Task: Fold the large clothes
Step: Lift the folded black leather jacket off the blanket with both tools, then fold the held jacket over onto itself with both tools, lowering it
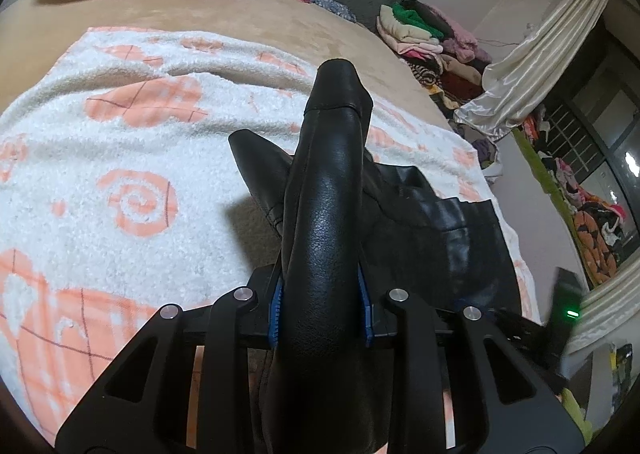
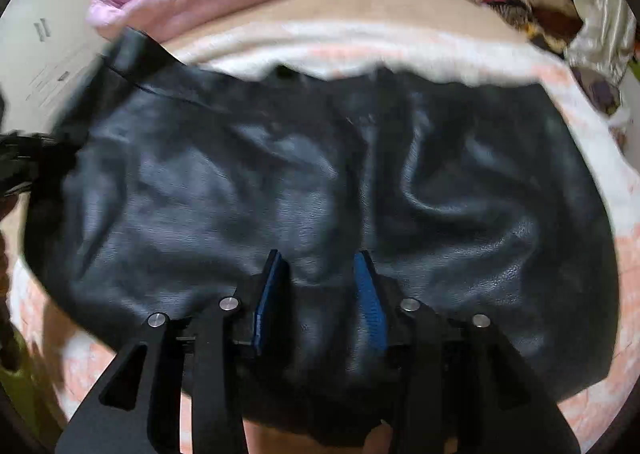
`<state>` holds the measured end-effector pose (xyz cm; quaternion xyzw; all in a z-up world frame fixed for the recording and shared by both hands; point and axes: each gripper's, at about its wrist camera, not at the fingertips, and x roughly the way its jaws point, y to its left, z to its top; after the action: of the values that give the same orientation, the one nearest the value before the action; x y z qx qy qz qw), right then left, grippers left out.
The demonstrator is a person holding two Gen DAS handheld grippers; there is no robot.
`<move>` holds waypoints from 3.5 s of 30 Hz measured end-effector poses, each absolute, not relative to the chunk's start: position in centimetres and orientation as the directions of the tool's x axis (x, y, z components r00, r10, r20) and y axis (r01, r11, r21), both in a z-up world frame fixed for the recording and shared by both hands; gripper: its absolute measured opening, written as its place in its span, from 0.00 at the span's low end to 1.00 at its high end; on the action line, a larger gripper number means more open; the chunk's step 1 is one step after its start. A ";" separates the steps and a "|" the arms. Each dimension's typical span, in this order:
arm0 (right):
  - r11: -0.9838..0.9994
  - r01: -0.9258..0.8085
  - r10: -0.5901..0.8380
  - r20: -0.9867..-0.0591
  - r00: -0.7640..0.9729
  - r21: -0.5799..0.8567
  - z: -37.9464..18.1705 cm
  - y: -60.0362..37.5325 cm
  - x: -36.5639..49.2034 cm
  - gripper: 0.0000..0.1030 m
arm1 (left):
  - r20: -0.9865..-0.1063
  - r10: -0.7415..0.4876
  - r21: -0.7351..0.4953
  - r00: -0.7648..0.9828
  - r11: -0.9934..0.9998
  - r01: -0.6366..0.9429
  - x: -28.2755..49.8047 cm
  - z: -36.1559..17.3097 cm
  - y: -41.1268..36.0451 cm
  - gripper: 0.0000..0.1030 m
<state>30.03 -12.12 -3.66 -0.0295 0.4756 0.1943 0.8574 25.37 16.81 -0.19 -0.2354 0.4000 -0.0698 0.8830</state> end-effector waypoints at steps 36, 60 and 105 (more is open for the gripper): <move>0.583 -0.628 0.366 -0.524 0.769 -0.515 -2.8 4.5 15.9 0.24 | -0.722 -0.361 -0.508 0.590 0.856 -0.098 28.5 -2.3 19.4 0.63; 0.757 -0.546 0.396 -0.413 0.820 -0.359 2.3 -3.4 16.1 0.20 | -0.623 -0.312 -0.431 0.718 0.902 0.018 26.9 6.4 10.9 0.21; 0.793 -0.192 0.519 -0.477 0.710 0.578 -1.2 -30.5 20.8 0.15 | -0.690 -0.327 -0.243 0.646 0.945 0.219 33.8 7.1 -14.6 0.48</move>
<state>20.82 -30.46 -1.19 0.2520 0.3245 0.1999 0.8895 33.77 -14.61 7.12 -0.0687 0.3930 -0.1511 0.9045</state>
